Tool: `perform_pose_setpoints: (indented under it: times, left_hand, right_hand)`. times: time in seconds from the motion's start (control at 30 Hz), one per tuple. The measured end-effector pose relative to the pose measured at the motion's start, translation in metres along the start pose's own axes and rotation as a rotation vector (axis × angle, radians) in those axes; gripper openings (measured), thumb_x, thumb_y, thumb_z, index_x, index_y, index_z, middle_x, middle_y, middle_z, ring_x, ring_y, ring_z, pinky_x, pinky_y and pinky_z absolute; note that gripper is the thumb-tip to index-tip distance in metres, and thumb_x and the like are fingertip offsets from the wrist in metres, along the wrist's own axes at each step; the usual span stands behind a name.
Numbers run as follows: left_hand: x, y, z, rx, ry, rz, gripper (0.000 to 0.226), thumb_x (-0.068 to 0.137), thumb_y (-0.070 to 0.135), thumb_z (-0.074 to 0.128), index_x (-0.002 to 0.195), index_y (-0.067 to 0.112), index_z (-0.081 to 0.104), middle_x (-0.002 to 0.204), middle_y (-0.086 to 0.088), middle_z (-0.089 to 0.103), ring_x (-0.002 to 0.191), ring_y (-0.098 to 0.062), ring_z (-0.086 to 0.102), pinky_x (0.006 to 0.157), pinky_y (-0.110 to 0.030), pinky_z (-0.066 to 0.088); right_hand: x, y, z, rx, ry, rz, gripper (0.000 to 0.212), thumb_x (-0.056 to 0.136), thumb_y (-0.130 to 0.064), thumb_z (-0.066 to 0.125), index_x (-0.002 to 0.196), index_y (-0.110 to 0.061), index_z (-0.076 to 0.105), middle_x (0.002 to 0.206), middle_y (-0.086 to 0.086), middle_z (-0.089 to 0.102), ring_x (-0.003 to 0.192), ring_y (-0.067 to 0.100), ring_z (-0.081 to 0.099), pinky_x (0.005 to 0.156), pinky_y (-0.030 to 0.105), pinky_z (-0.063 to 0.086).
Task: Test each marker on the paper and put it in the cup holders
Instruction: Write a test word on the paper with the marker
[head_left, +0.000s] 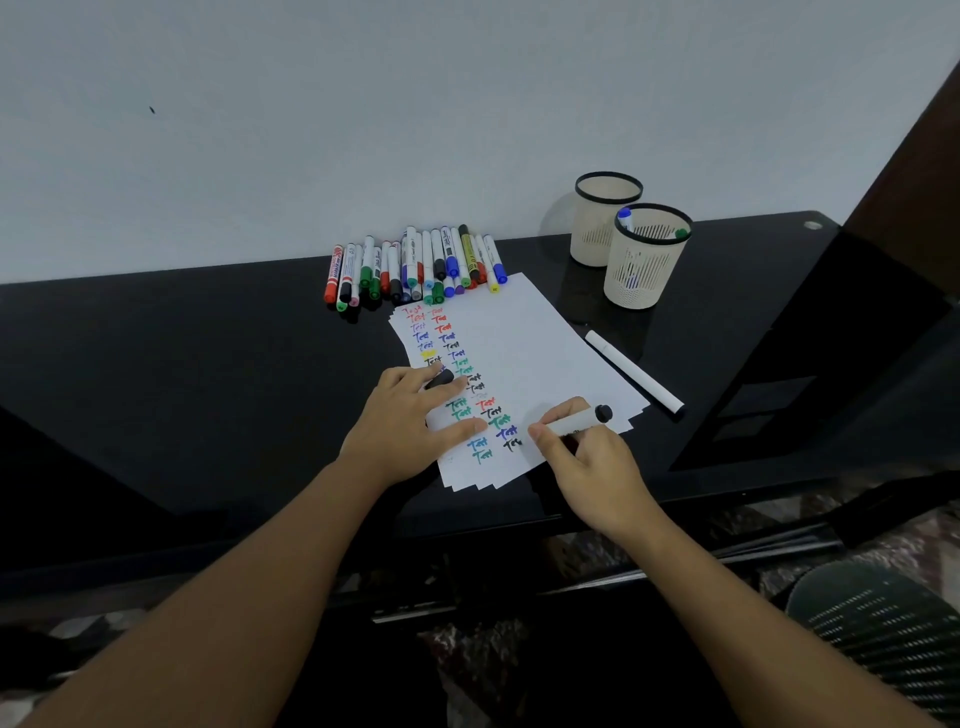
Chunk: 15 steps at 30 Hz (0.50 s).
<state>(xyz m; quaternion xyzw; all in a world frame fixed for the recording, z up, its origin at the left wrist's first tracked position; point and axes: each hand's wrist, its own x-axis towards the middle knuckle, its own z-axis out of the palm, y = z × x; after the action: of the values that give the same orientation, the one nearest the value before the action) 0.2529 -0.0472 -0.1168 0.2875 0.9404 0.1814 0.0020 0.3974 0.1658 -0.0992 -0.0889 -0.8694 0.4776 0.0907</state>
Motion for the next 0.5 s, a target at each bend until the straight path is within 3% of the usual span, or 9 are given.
perform_pose_setpoints:
  times: [0.23, 0.37, 0.5]
  left_hand:
    - [0.0005, -0.0007, -0.0006, 0.009, -0.011, -0.003, 0.092, 0.073, 0.094, 0.028, 0.148, 0.043, 0.045, 0.159, 0.01, 0.034, 0.139, -0.015, 0.022, 0.118, -0.044, 0.028]
    - [0.0, 0.0, -0.0005, 0.003, -0.005, -0.004, 0.091, 0.074, 0.094, 0.029, 0.148, 0.044, 0.045, 0.159, 0.01, 0.035, 0.138, -0.014, 0.023, 0.118, -0.043, 0.028]
    - [-0.0007, 0.0005, -0.0013, -0.002, 0.001, -0.002, 0.093, 0.073, 0.095, 0.027, 0.148, 0.043, 0.046, 0.159, 0.01, 0.035, 0.138, -0.015, 0.023, 0.118, -0.043, 0.028]
  right_hand:
    - [0.0022, -0.0017, 0.0016, -0.003, -0.005, -0.019, 0.007, 0.106, -0.036, 0.056, 0.099, -0.034, 0.054, 0.075, -0.04, 0.058, 0.071, -0.007, 0.058, 0.059, 0.012, 0.04]
    - [0.0007, -0.0006, -0.0001, 0.002, 0.014, 0.003, 0.011, 0.105, -0.037, 0.057, 0.096, -0.031, 0.054, 0.069, -0.03, 0.061, 0.067, -0.003, 0.059, 0.057, 0.013, 0.039]
    - [0.0002, -0.0024, -0.0004, 0.035, 0.009, 0.008, 0.01, 0.105, -0.039, 0.057, 0.095, -0.037, 0.056, 0.082, -0.03, 0.065, 0.079, 0.0, 0.063, 0.064, 0.018, 0.044]
